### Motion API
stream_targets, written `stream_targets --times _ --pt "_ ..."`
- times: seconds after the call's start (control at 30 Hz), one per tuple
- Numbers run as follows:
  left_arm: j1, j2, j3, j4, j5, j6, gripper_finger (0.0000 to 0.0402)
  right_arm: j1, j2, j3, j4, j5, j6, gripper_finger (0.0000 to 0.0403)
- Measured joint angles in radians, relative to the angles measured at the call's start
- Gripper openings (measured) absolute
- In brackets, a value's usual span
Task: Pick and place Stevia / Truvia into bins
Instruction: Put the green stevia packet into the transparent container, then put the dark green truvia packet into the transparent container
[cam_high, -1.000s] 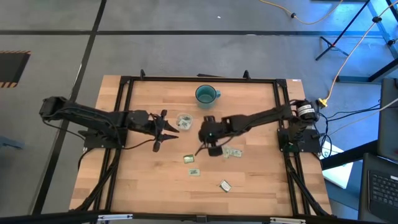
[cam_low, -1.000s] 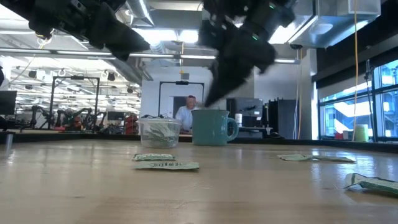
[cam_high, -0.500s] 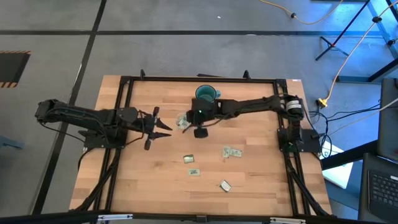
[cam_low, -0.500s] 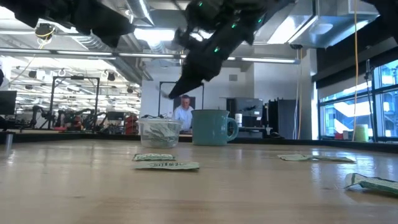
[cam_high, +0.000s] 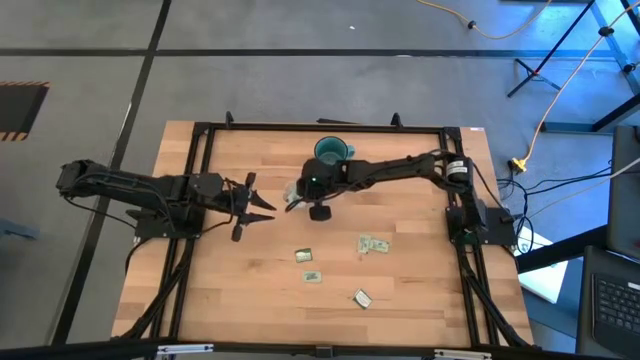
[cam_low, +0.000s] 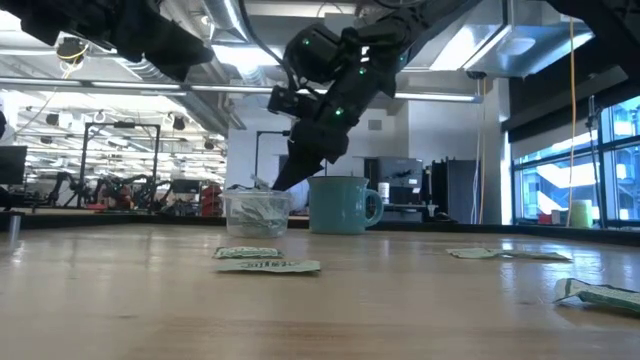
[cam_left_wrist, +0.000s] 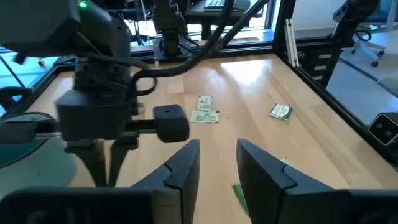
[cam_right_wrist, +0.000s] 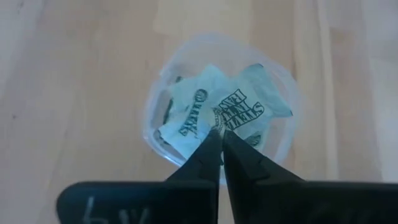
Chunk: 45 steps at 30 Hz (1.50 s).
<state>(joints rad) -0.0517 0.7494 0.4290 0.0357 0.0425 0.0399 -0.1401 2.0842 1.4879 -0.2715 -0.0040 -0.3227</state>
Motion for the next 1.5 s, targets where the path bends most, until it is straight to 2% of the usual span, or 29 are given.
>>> stream_targets --times 0.17,0.37,0.5,0.67,0.77,0.87,1.0,1.13,1.3,1.5 --pt "0.0 0.0 0.0 0.0 -0.025 0.0 0.0102 0.004 0.0 0.0 -0.001 -0.002 0.0 0.0038" --pt "0.0 0.0 0.0 0.001 -0.025 0.0 0.0102 0.003 -0.006 0.0 0.006 0.005 0.003 0.0099" --pt "0.0 0.0 0.0 0.001 -0.024 0.0 0.0102 0.004 -0.029 0.0 -0.001 0.059 0.038 0.0133" --pt "-0.002 0.004 0.0 -0.002 -0.017 0.014 0.0102 0.016 -0.161 -0.009 -0.126 0.053 0.103 0.0146" --pt "-0.026 0.04 0.0 -0.002 -0.017 0.053 0.0102 0.05 -0.275 -0.083 -0.142 0.048 0.14 0.0147" --pt "-0.057 0.106 0.0 0.015 -0.017 0.059 0.0102 0.087 -0.395 -0.201 -0.121 0.081 0.197 0.0147" --pt "-0.113 0.231 0.0 0.084 -0.029 0.06 0.0102 0.128 -0.552 -0.39 -0.041 0.223 0.287 0.0147" --pt "-0.173 0.385 0.024 0.174 -0.089 0.061 0.0102 0.154 -0.673 -0.549 0.05 0.246 0.37 0.0147" --pt "-0.247 0.595 0.132 0.172 -0.149 0.061 0.0102 0.159 -0.757 -0.67 0.133 0.25 0.438 0.0147" --pt "-0.287 0.822 0.276 0.1 -0.18 0.054 0.0102 0.159 -0.783 -0.724 0.137 0.249 0.48 0.0147"
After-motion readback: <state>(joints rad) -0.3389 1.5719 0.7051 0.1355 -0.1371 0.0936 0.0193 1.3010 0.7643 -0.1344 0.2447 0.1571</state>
